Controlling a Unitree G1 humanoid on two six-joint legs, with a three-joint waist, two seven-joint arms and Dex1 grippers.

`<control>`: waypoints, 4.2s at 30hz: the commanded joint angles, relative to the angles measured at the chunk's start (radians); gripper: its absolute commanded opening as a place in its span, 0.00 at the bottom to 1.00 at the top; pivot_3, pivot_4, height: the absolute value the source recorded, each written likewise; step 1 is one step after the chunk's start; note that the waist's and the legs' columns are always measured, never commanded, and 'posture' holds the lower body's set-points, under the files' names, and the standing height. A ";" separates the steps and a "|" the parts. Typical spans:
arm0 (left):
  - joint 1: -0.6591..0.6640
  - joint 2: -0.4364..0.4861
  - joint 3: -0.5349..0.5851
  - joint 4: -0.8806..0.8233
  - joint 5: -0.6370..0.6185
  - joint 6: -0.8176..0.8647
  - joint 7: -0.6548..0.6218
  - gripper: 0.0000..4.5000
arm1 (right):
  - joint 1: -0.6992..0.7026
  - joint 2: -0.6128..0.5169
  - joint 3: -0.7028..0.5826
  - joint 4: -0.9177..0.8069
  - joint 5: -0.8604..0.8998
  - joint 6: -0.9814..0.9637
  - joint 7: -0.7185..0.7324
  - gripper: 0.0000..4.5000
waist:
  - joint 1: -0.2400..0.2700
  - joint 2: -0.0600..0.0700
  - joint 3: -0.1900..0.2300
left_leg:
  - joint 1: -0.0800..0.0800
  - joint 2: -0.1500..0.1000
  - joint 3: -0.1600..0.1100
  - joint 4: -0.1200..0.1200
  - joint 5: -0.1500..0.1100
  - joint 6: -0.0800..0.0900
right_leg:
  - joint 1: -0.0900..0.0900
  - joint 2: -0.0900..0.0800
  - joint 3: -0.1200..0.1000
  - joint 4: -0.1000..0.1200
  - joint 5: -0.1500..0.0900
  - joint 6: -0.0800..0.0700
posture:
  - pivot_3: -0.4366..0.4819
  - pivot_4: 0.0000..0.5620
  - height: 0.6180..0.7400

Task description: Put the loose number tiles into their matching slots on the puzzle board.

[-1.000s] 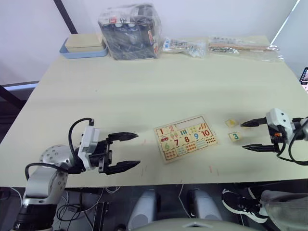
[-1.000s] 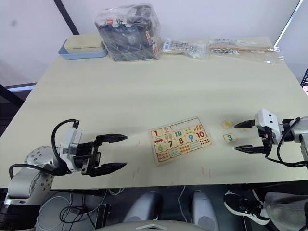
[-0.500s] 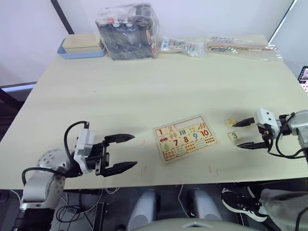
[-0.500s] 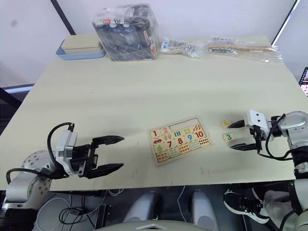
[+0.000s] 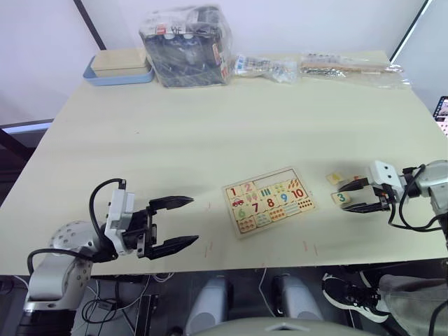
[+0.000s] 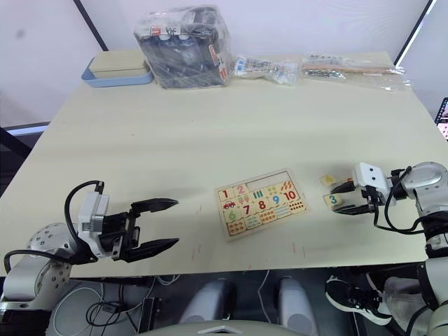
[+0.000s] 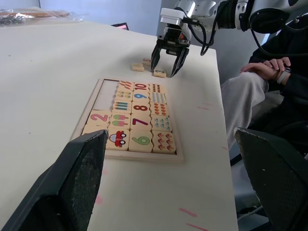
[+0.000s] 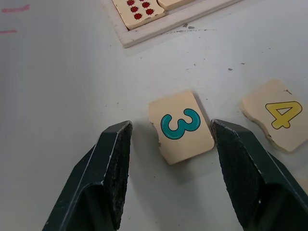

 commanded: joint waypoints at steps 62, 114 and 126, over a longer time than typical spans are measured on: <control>0.203 -0.089 0.161 -0.198 -0.079 -0.024 0.218 1.00 | -0.577 0.422 0.523 -0.424 -0.434 0.716 -0.040 0.19 | -0.003 -0.001 -0.001 | -0.018 -0.001 -0.004 -0.001 0.004 -0.007 | -0.019 -0.005 -0.025 -0.003 0.004 -0.004 | 0.48 0.27 1.00; 0.174 -0.081 0.116 -0.174 -0.041 -0.024 0.211 1.00 | -0.536 0.463 0.535 -0.447 -0.500 0.801 -0.082 0.19 | -0.003 -0.001 -0.001 | -0.017 -0.002 -0.003 0.001 0.005 -0.008 | -0.022 -0.005 -0.024 0.007 0.004 -0.004 | 0.48 0.27 1.00; 0.183 -0.090 0.120 -0.165 -0.032 -0.034 0.199 1.00 | -0.532 0.476 0.537 -0.419 -0.518 0.787 -0.101 0.19 | -0.004 -0.002 -0.002 | -0.016 -0.002 -0.003 0.001 0.005 -0.009 | -0.022 -0.005 -0.024 0.008 0.004 -0.004 | 0.48 0.27 1.00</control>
